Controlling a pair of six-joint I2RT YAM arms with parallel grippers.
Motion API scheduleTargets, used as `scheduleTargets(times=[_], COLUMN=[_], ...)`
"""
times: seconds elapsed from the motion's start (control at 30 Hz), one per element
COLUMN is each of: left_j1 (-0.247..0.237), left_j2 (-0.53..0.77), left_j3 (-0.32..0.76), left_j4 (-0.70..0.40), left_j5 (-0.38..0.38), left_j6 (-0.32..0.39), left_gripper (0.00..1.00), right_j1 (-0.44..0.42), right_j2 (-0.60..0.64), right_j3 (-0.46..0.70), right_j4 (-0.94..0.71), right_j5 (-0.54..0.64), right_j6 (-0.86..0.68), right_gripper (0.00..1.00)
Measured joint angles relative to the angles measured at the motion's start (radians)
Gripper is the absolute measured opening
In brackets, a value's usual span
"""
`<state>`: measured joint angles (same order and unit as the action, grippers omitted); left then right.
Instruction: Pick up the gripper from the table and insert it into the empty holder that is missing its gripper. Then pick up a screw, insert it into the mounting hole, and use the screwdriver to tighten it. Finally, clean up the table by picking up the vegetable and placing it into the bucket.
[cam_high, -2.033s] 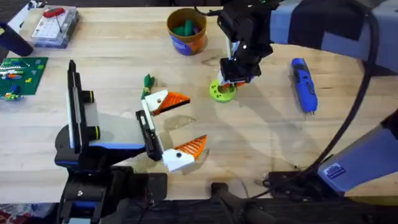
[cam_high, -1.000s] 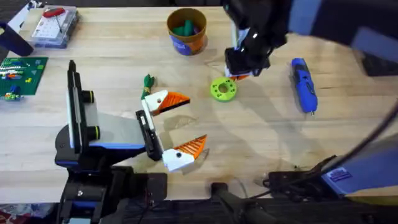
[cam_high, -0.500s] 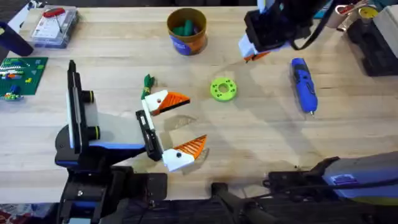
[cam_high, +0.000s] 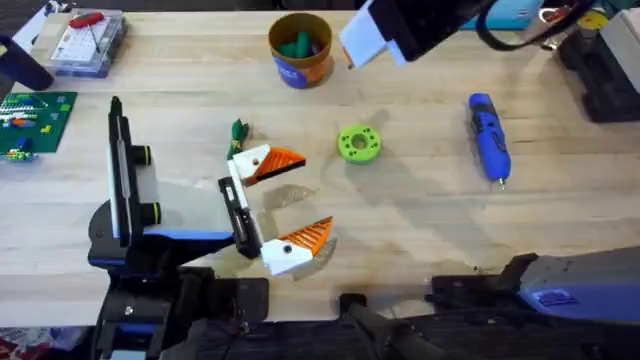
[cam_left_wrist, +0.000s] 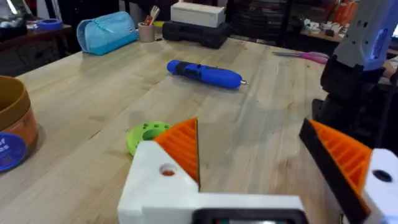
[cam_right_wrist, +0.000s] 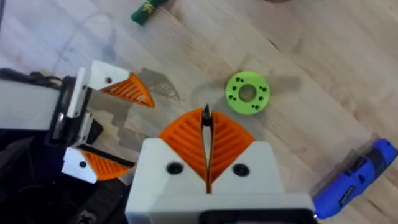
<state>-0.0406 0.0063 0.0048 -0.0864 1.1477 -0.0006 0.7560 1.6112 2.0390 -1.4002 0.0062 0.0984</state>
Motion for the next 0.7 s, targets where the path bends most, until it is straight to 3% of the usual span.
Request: scheduleTargets(times=[0.7], left_j1=[0.000], left_j2=[0.000], left_j3=[0.000], left_j4=[0.000], left_j5=[0.000], left_j6=[0.000], left_gripper=[0.986], right_j1=[0.119], right_j2=[0.130], right_j3=[0.119], right_j4=[-0.041], right_j5=[-0.083], right_j6=[-0.267], right_gripper=[0.007])
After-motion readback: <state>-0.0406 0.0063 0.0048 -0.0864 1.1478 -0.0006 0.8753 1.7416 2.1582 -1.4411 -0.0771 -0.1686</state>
